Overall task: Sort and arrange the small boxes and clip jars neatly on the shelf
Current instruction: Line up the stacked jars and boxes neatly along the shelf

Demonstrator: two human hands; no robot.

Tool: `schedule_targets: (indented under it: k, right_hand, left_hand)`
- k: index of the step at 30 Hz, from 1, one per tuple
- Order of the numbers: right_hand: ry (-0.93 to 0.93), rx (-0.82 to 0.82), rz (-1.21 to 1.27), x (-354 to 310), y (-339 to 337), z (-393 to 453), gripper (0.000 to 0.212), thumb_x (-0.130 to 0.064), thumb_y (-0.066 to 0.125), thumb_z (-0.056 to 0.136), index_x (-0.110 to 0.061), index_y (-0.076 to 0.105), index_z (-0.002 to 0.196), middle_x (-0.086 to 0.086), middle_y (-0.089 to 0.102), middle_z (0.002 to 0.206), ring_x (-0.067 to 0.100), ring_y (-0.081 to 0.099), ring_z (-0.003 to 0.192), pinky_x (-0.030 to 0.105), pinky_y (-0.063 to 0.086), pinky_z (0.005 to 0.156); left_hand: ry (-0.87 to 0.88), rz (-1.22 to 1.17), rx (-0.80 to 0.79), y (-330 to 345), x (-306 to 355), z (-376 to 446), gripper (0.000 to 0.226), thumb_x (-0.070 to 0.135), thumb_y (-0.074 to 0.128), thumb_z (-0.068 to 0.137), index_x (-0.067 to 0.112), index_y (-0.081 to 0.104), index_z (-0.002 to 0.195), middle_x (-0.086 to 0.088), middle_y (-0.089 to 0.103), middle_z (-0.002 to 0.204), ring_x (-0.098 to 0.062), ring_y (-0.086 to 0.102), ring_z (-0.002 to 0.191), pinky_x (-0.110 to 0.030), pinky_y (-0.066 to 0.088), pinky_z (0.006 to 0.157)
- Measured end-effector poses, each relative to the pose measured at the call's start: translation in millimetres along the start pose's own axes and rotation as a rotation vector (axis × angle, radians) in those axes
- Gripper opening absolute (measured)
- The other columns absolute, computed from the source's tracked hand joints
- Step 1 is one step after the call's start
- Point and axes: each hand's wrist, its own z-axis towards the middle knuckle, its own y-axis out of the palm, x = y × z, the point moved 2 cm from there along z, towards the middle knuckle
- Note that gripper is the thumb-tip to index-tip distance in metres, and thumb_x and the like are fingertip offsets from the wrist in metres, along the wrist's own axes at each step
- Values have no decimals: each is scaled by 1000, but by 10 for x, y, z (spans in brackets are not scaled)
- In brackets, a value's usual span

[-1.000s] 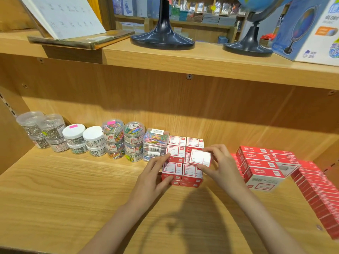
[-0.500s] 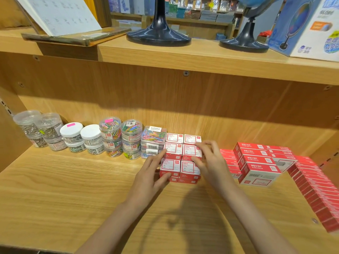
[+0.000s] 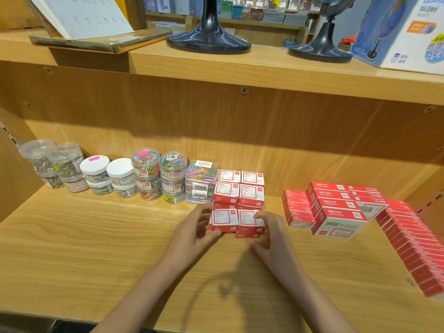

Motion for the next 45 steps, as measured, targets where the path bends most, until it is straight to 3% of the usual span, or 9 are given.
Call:
schedule_targets:
  k: [3, 9, 12, 15, 20, 25, 30, 36, 45]
  right_hand:
    - [58, -74, -2, 3, -53, -13, 52, -5, 74, 70, -32, 41, 100, -2, 54, 105, -10, 47, 92, 3, 36, 72]
    - [115, -237, -34, -79, -228, -11, 45, -18, 75, 73, -41, 39, 88, -13, 62, 91, 4, 58, 82, 23, 50, 73]
    - [129, -183, 173, -228, -488, 92, 44, -7, 77, 70, -31, 43, 84, -23, 65, 85, -4, 60, 71, 13, 46, 63]
    - [92, -56, 271, -369, -718, 387, 40, 1, 73, 71, -20, 44, 88, -11, 61, 71, -8, 56, 61, 6, 38, 55]
    - [88, 7, 88, -321, -687, 950, 38, -11, 73, 76, -25, 43, 93, -8, 63, 88, 7, 63, 71, 18, 50, 58]
    - [41, 60, -33, -178, -483, 1001, 31, -6, 68, 80, -16, 51, 104, -1, 51, 102, 14, 54, 94, 35, 52, 81]
    - [93, 117, 63, -167, -471, 967, 29, -6, 66, 81, -14, 51, 104, -6, 43, 109, 8, 51, 101, 15, 49, 79]
    - [134, 147, 309, -110, -550, 966, 37, -1, 71, 75, -24, 49, 93, -9, 49, 103, 11, 58, 97, 13, 52, 77]
    - [100, 143, 231, -74, -424, 934, 35, -4, 70, 77, -21, 47, 96, -9, 41, 104, 10, 56, 98, 11, 50, 78]
  left_hand:
    - [-5, 26, -75, -53, 21, 24, 47, 8, 74, 75, 33, 47, 105, 11, 65, 101, -3, 63, 91, -27, 53, 81]
    - [46, 42, -74, -136, 112, -26, 48, 9, 76, 72, 34, 50, 104, 7, 64, 93, -8, 62, 72, -27, 53, 78]
    - [72, -33, 15, -215, 264, 6, 48, 11, 77, 71, 34, 52, 104, 12, 66, 93, -1, 62, 88, -15, 48, 83]
    - [151, 46, 116, -329, 467, 225, 46, 20, 78, 70, 35, 49, 104, 19, 61, 98, 2, 59, 92, -11, 45, 83]
    - [230, 407, 99, -351, 674, 709, 46, 28, 67, 82, 14, 47, 121, 1, 59, 112, -12, 54, 102, -20, 38, 85]
    - [209, 654, 91, -250, 581, 923, 47, 40, 59, 85, 17, 46, 124, 2, 53, 119, -18, 34, 112, -29, 22, 87]
    - [270, 835, 156, -174, 462, 975, 37, 36, 59, 85, 19, 54, 118, 1, 50, 123, -20, 36, 116, -32, 17, 92]
    - [438, 777, 107, -103, 430, 975, 40, 26, 39, 88, 22, 50, 127, 4, 59, 120, -14, 40, 110, -34, 20, 90]
    - [445, 759, 13, -50, 392, 1026, 45, 33, 39, 88, 24, 41, 133, 0, 50, 132, -14, 33, 116, -30, 20, 94]
